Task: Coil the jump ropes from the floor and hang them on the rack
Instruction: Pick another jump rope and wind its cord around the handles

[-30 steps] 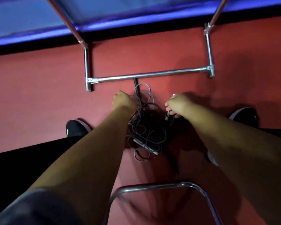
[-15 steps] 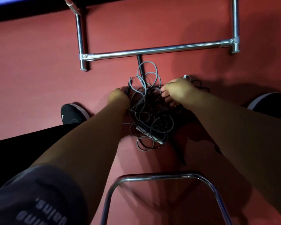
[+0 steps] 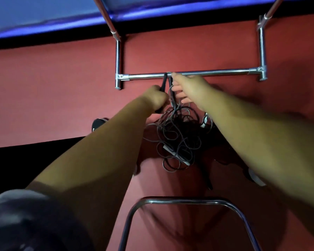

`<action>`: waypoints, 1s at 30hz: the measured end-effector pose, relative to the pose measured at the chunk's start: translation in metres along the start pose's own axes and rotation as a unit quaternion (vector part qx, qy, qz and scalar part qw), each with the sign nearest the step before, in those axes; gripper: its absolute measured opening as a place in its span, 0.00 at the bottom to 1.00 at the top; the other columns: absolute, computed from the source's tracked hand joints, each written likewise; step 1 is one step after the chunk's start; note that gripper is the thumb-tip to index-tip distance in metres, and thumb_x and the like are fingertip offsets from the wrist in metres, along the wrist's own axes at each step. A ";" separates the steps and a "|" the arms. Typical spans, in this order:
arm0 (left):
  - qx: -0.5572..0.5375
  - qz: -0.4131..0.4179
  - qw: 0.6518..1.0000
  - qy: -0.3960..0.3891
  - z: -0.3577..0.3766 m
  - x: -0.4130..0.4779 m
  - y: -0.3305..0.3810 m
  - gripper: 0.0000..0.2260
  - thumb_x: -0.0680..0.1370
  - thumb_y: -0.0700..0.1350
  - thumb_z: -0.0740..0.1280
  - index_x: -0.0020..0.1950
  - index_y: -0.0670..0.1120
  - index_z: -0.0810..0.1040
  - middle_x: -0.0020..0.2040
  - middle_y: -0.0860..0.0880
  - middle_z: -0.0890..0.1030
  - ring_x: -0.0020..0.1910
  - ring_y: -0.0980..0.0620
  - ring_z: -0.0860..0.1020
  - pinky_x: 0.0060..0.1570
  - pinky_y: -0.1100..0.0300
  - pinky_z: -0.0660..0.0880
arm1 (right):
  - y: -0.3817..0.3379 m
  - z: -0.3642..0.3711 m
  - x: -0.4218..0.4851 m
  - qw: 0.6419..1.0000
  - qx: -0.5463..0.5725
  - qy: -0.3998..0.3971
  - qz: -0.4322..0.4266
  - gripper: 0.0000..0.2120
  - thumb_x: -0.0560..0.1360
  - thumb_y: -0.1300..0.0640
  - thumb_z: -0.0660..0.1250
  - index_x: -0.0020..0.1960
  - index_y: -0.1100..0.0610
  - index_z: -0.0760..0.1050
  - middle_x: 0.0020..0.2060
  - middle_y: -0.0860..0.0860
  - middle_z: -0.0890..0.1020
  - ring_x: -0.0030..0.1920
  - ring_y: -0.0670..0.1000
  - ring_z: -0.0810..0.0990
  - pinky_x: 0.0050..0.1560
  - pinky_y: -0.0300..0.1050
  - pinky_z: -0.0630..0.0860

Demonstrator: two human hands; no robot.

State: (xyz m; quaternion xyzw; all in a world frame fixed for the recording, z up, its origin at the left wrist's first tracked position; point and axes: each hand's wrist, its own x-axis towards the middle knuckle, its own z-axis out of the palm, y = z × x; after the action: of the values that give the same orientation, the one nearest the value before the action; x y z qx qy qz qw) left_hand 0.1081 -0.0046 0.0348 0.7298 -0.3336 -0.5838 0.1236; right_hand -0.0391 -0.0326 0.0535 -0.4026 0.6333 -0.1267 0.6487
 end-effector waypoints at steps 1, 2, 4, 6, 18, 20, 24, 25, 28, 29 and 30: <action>0.020 0.017 0.999 -0.024 0.001 -0.011 0.006 0.08 0.78 0.31 0.64 0.45 0.43 0.73 0.35 0.41 0.76 0.29 0.47 0.74 0.34 0.54 0.75 | -0.009 0.000 -0.007 1.000 -0.002 0.009 -0.012 0.22 0.82 0.38 0.67 0.63 0.55 0.80 0.59 0.55 0.86 0.57 0.56 0.86 0.55 0.53 0.82; 0.033 0.036 0.998 -0.048 0.001 -0.022 0.011 0.08 0.76 0.31 0.66 0.46 0.44 0.73 0.35 0.41 0.76 0.31 0.46 0.75 0.36 0.52 0.77 | -0.018 0.000 -0.014 0.999 -0.006 0.026 -0.022 0.23 0.82 0.40 0.69 0.64 0.58 0.80 0.59 0.58 0.86 0.57 0.59 0.86 0.58 0.57 0.83; 0.036 0.062 0.994 -0.085 0.000 -0.043 0.020 0.07 0.74 0.33 0.69 0.47 0.43 0.76 0.37 0.41 0.79 0.36 0.44 0.78 0.42 0.47 0.79 | -0.033 -0.003 -0.031 0.997 -0.022 0.062 -0.046 0.22 0.82 0.49 0.70 0.65 0.66 0.79 0.57 0.63 0.85 0.55 0.64 0.85 0.62 0.63 0.82; -0.002 0.073 0.991 -0.110 -0.004 -0.065 0.032 0.07 0.76 0.34 0.70 0.52 0.42 0.79 0.42 0.39 0.81 0.41 0.43 0.80 0.51 0.43 0.81 | -0.051 -0.006 -0.051 0.996 -0.021 0.068 -0.057 0.11 0.83 0.54 0.69 0.59 0.61 0.80 0.55 0.60 0.86 0.52 0.61 0.85 0.57 0.58 0.83; 0.158 0.126 0.979 -0.021 -0.061 -0.193 0.117 0.38 0.77 0.48 0.76 0.81 0.57 0.60 0.63 0.42 0.81 0.57 0.43 0.83 0.58 0.46 0.80 | -0.165 -0.018 -0.212 0.966 0.020 0.025 -0.257 0.02 0.82 0.54 0.68 0.52 0.51 0.78 0.33 0.49 0.75 0.26 0.48 0.68 0.27 0.40 0.65; 0.130 0.141 0.981 -0.041 -0.069 -0.211 0.131 0.34 0.79 0.47 0.75 0.80 0.63 0.63 0.67 0.44 0.80 0.63 0.43 0.80 0.66 0.44 0.77 | -0.183 -0.022 -0.242 0.953 0.059 0.001 -0.296 0.06 0.83 0.53 0.67 0.56 0.54 0.81 0.34 0.49 0.75 0.27 0.48 0.66 0.28 0.39 0.61; 0.188 0.147 0.967 -0.089 -0.086 -0.238 0.152 0.12 0.86 0.51 0.63 0.69 0.56 0.79 0.69 0.52 0.79 0.64 0.45 0.79 0.61 0.54 0.75 | -0.209 -0.040 -0.286 0.923 0.150 -0.013 -0.354 0.07 0.85 0.53 0.65 0.56 0.51 0.82 0.34 0.50 0.73 0.28 0.48 0.65 0.29 0.39 0.59; 0.174 0.156 0.967 -0.103 -0.090 -0.243 0.156 0.12 0.87 0.52 0.61 0.65 0.54 0.81 0.67 0.52 0.81 0.63 0.45 0.79 0.59 0.54 0.74 | -0.212 -0.046 -0.291 0.916 0.170 -0.005 -0.364 0.07 0.85 0.54 0.65 0.56 0.51 0.82 0.34 0.50 0.73 0.28 0.49 0.65 0.29 0.39 0.58; 0.035 0.232 0.967 -0.096 -0.096 -0.255 0.169 0.13 0.88 0.51 0.58 0.58 0.50 0.81 0.62 0.43 0.84 0.58 0.44 0.83 0.56 0.53 0.76 | -0.207 -0.064 -0.291 0.914 0.167 0.045 -0.367 0.07 0.83 0.54 0.66 0.55 0.52 0.82 0.35 0.51 0.74 0.28 0.49 0.66 0.28 0.39 0.60; -0.034 0.257 0.962 -0.083 -0.095 -0.258 0.174 0.12 0.88 0.51 0.59 0.58 0.48 0.80 0.59 0.41 0.85 0.55 0.44 0.85 0.56 0.52 0.78 | -0.200 -0.069 -0.286 0.920 0.153 0.069 -0.355 0.06 0.83 0.54 0.67 0.55 0.53 0.81 0.36 0.51 0.74 0.28 0.48 0.66 0.27 0.39 0.61; -0.101 0.271 0.954 -0.076 -0.091 -0.261 0.178 0.12 0.88 0.50 0.59 0.58 0.46 0.80 0.56 0.41 0.86 0.53 0.43 0.86 0.54 0.52 0.81 | -0.192 -0.073 -0.279 0.927 0.135 0.095 -0.336 0.04 0.81 0.53 0.68 0.53 0.53 0.80 0.37 0.51 0.74 0.27 0.48 0.66 0.26 0.40 0.62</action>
State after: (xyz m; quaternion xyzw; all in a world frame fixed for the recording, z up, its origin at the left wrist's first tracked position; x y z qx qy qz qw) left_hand 0.1071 0.0079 0.3632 0.5491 -0.4667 -0.6124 0.3250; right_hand -0.0865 0.0053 0.3941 -0.4869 0.4962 -0.4591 0.5531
